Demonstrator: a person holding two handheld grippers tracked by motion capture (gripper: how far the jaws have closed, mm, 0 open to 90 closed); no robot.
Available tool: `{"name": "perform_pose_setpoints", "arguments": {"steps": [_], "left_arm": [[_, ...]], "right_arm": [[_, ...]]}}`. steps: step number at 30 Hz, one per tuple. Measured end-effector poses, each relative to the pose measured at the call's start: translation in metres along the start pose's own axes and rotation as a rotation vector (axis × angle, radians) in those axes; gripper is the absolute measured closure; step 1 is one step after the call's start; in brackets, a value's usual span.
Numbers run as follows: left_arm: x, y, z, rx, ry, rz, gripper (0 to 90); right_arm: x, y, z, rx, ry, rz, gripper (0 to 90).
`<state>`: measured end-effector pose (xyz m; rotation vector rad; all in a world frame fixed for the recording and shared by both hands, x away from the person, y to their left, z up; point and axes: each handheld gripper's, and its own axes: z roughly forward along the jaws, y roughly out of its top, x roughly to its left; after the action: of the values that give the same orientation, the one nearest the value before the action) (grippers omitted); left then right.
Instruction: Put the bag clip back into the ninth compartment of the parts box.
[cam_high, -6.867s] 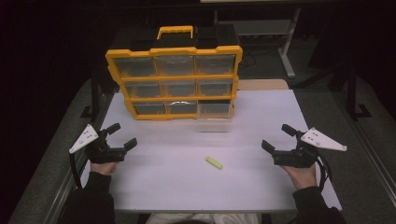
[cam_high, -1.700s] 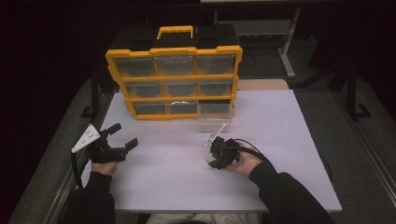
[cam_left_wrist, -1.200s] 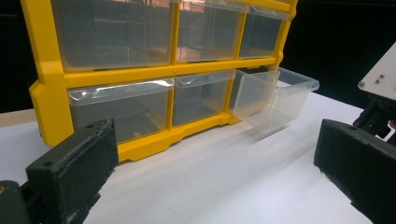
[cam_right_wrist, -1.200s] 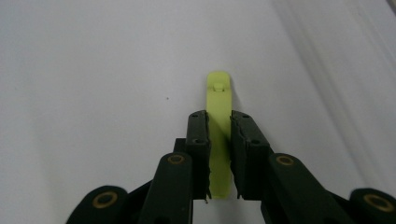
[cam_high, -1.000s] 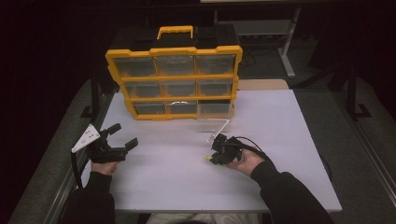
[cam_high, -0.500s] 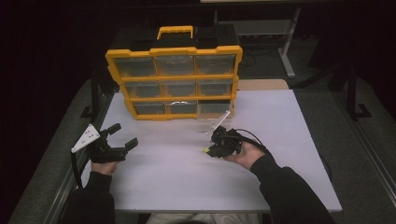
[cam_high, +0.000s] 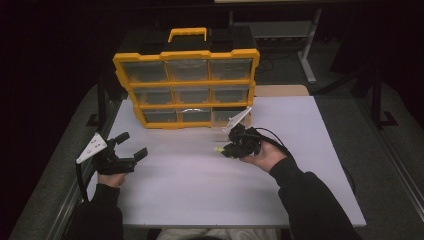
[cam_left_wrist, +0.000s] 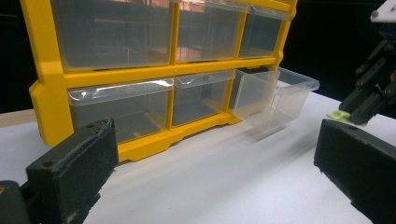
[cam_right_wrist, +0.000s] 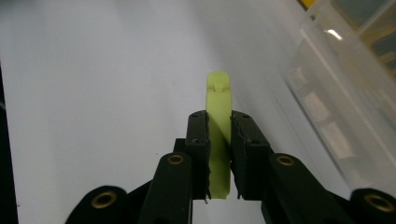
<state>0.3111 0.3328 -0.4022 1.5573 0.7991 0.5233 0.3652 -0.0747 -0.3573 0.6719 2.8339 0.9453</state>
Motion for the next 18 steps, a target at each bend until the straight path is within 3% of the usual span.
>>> {"name": "perform_pose_setpoints", "arguments": {"steps": [18], "left_arm": [[0.000, 0.000, 0.000, 0.001, 0.003, 0.002, 0.0]], "right_arm": [[-0.021, 0.016, -0.038, -0.147, -0.047, 0.034, 76.7]]}}
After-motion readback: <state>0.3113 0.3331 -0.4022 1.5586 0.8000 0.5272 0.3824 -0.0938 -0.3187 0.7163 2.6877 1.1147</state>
